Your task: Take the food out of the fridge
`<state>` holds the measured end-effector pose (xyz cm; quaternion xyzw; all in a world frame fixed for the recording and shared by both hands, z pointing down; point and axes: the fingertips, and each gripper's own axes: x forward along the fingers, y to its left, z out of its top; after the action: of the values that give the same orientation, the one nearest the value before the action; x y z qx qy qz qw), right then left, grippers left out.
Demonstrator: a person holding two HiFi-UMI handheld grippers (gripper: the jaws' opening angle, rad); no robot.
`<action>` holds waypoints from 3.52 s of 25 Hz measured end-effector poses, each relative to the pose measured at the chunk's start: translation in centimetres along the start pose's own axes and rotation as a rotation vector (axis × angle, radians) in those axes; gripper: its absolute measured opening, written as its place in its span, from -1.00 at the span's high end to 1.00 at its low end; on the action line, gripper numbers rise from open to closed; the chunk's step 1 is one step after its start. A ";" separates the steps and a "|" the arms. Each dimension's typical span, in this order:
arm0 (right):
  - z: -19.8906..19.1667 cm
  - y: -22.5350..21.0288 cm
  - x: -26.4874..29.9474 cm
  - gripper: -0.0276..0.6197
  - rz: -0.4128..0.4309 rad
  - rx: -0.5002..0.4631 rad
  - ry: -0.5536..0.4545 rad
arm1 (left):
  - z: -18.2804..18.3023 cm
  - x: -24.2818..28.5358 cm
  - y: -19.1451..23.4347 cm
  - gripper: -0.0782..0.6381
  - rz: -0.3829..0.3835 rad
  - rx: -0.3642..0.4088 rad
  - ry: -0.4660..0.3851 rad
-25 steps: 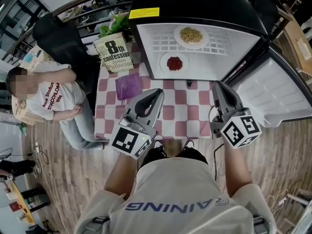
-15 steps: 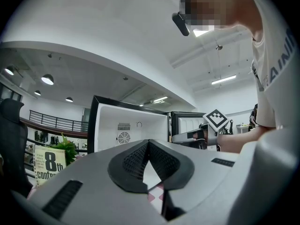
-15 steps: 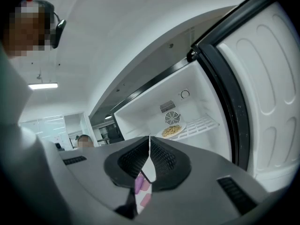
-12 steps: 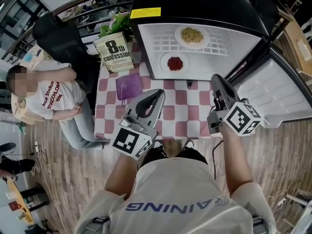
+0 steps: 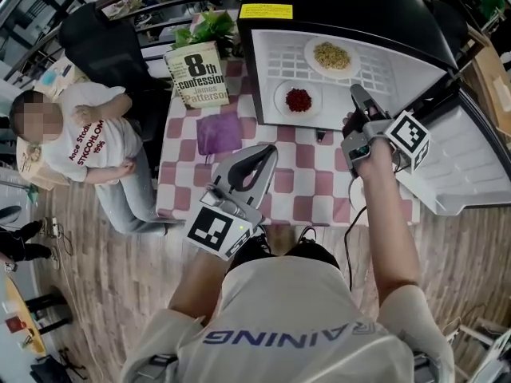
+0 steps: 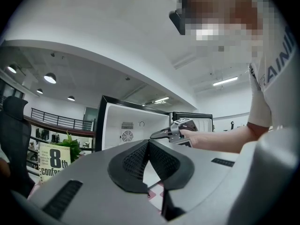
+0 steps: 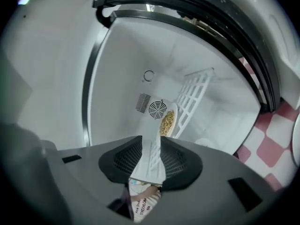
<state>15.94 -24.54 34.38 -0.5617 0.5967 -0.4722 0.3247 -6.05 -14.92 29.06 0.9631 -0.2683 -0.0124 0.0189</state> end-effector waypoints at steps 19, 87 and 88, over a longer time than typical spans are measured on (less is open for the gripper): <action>1.8 -4.0 6.0 0.52 -0.144 0.277 -0.055 | -1.1 -1.3 2.2 0.76 0.000 -0.053 -0.011; -4.8 -3.2 -6.5 0.81 0.080 0.343 0.047 | -3.6 -0.7 0.2 0.76 -0.044 -0.075 0.066; -5.2 -3.5 -7.5 0.81 0.082 0.332 0.055 | -3.7 -0.4 -0.1 0.76 -0.053 -0.076 0.067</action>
<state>13.62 -15.87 38.36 -0.4625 0.5417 -0.5657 0.4156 -6.16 -14.53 32.74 0.9683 -0.2412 0.0093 0.0640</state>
